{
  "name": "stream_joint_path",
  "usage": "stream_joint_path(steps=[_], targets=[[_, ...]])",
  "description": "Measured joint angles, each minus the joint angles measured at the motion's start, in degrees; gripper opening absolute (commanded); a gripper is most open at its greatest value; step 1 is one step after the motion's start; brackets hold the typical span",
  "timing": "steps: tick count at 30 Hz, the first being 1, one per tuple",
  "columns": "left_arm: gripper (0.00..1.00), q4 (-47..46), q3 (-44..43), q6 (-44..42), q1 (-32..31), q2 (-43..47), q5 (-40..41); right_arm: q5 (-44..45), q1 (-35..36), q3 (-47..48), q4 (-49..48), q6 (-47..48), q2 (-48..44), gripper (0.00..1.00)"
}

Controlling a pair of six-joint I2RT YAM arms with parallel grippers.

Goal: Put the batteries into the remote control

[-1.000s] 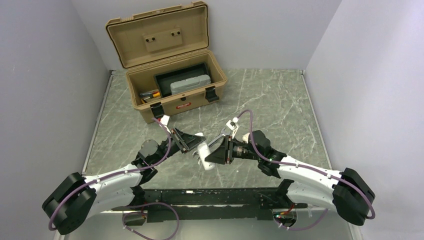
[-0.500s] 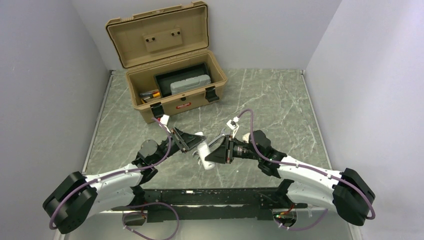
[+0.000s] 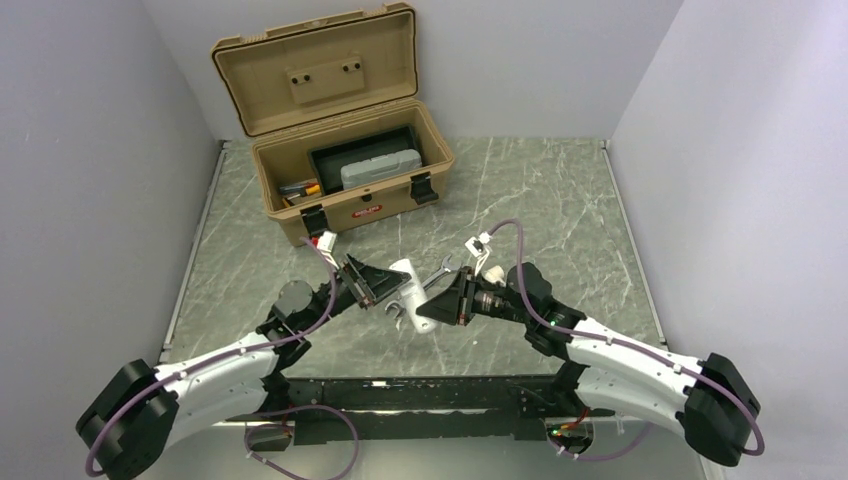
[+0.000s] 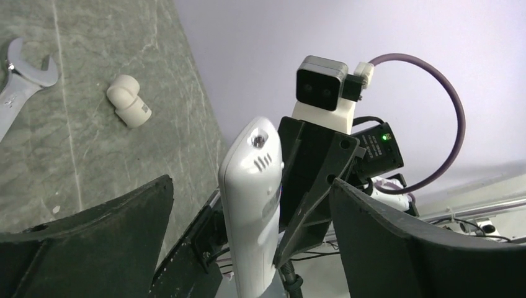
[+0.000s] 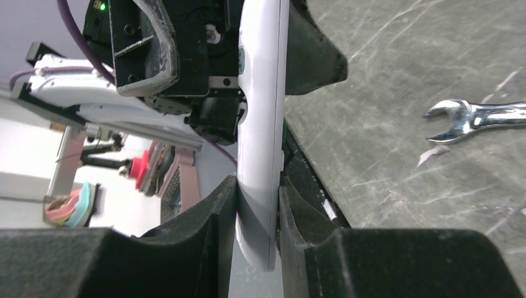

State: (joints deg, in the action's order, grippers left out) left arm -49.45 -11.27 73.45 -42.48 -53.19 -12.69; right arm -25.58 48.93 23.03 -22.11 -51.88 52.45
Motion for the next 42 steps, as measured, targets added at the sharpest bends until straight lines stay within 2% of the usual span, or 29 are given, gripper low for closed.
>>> stream_joint_path(steps=[4, 11, 18, 22, 30, 40, 42], targets=[[1.0, 6.45, -0.02, -1.51, 0.13, 3.26, 1.18, 3.87, 0.0, 0.13, 4.98, 1.57, -2.99, 0.0], [0.99, 28.24, -3.45, -7.76, 1.66, 14.12, 6.38, 13.62, 0.0, 4.61, 20.2, 6.43, -4.33, 0.0], [0.99, 50.58, -11.52, -17.49, 3.39, 19.63, 13.68, 28.83, 1.05, 12.79, 38.69, 12.13, 2.51, 0.0], [0.99, 59.49, -13.64, -22.01, 4.07, 21.03, 17.33, 38.86, 5.92, 16.26, 48.22, 13.09, 9.01, 0.0], [0.99, 68.91, -14.86, -26.05, 5.29, 21.49, 20.74, 52.59, 15.41, 21.99, 61.37, 9.57, 24.06, 0.0], [0.99, 71.58, -15.13, -27.3, 6.05, 22.29, 21.62, 62.23, 21.46, 30.84, 71.06, 3.54, 41.11, 0.0], [0.99, 71.67, -15.13, -27.32, 6.32, 22.64, 21.62, 63.28, 22.01, 31.58, 71.63, 3.17, 43.54, 0.07]])
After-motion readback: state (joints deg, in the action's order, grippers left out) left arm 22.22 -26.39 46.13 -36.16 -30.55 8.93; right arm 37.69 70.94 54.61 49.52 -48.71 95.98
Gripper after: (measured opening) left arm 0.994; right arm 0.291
